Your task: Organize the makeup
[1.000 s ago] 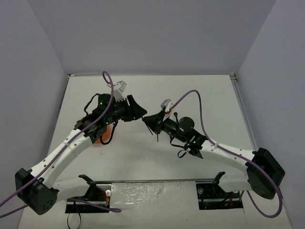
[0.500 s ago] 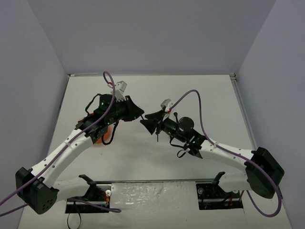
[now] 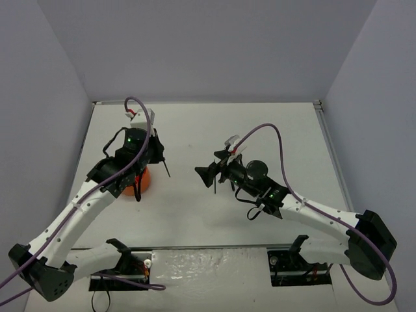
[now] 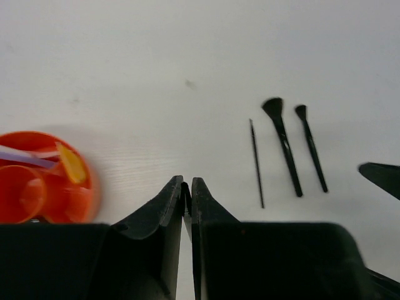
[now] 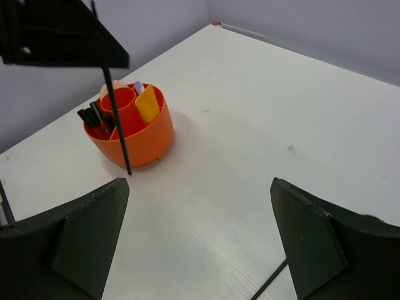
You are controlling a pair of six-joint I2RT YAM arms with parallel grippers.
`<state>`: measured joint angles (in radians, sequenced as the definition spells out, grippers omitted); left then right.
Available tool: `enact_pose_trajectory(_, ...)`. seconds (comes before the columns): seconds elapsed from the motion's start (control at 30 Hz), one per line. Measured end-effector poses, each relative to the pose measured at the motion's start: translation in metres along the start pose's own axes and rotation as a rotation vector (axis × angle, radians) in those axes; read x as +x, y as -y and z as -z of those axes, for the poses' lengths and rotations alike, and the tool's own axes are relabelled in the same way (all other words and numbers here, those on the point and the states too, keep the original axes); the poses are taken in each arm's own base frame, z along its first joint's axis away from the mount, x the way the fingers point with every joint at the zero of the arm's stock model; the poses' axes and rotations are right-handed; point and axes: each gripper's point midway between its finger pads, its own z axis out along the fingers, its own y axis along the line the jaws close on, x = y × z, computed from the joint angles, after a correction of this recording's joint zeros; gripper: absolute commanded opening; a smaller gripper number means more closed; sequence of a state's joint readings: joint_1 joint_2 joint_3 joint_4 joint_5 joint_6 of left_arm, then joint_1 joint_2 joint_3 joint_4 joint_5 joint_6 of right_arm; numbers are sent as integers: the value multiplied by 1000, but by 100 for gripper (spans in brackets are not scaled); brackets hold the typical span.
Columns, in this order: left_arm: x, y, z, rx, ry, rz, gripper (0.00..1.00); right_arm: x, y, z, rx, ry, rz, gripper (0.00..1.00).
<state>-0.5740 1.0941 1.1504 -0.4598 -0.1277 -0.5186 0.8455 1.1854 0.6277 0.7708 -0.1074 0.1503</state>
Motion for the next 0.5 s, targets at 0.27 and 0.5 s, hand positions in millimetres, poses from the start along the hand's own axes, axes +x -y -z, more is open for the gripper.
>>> enact_pose_trajectory(0.27,-63,-104,41,-372,192,-30,0,12,22,9,118,-60,15,98)
enact_pose_trajectory(0.5,-78,-143,48,-492,238,-39,0,25,32,12,170,-109,22,100)
